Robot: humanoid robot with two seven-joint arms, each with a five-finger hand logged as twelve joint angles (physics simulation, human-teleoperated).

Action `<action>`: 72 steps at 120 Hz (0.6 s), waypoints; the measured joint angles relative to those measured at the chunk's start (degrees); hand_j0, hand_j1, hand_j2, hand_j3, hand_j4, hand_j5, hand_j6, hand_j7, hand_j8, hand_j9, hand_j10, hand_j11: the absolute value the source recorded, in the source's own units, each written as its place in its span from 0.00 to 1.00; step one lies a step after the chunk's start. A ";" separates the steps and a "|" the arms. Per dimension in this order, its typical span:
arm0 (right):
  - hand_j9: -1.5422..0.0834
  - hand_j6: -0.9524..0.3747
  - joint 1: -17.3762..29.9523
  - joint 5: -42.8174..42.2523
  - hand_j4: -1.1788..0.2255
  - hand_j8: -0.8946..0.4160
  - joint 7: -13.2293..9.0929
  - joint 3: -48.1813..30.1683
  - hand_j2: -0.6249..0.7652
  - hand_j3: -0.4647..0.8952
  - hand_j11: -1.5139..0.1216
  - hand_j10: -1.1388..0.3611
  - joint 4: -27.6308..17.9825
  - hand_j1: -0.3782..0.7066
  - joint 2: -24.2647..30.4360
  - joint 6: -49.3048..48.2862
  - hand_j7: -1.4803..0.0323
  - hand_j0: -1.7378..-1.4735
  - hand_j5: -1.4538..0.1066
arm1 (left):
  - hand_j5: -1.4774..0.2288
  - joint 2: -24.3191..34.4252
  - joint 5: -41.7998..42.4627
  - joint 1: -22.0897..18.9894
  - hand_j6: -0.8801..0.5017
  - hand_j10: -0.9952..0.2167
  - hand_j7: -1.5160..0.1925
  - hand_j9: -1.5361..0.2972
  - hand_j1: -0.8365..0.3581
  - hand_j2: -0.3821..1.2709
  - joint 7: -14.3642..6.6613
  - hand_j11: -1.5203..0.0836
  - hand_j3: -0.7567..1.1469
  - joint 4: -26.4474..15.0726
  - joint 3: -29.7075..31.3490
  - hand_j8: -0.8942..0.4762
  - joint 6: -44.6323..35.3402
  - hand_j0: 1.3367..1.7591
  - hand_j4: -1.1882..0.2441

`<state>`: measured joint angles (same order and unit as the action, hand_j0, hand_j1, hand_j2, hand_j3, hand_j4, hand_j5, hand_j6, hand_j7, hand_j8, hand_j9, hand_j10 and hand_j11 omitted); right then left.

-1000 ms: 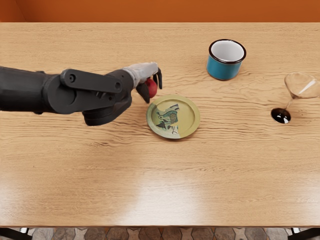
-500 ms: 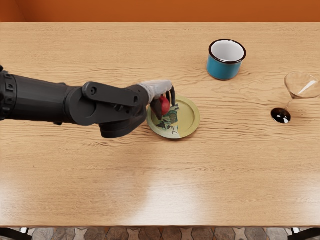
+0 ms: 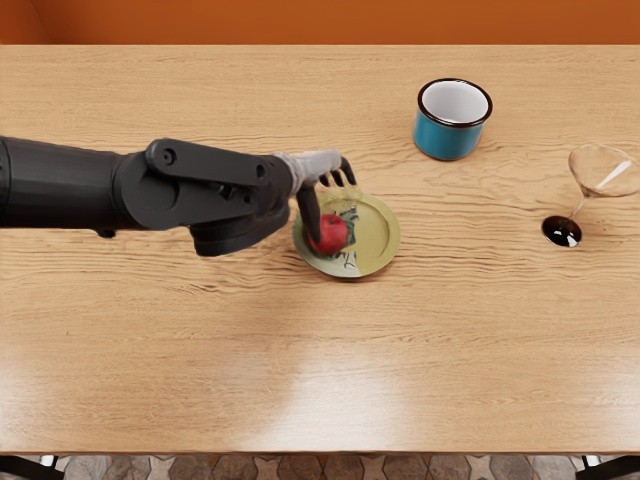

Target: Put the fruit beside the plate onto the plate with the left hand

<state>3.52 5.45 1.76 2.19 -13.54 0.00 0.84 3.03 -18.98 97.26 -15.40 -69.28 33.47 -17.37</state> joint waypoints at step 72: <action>0.92 0.69 0.00 0.00 0.82 0.66 0.00 0.00 0.44 0.34 0.90 0.74 0.00 0.06 0.00 -0.01 0.95 0.30 0.91 | 0.68 55.61 22.25 -22.50 0.46 0.62 0.70 0.66 0.74 0.26 -0.60 0.75 0.40 -11.08 -23.46 0.47 35.26 0.76 0.66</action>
<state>3.51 5.45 1.76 2.19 -13.53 0.00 0.84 58.63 3.26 74.76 -16.00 -80.36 10.01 17.88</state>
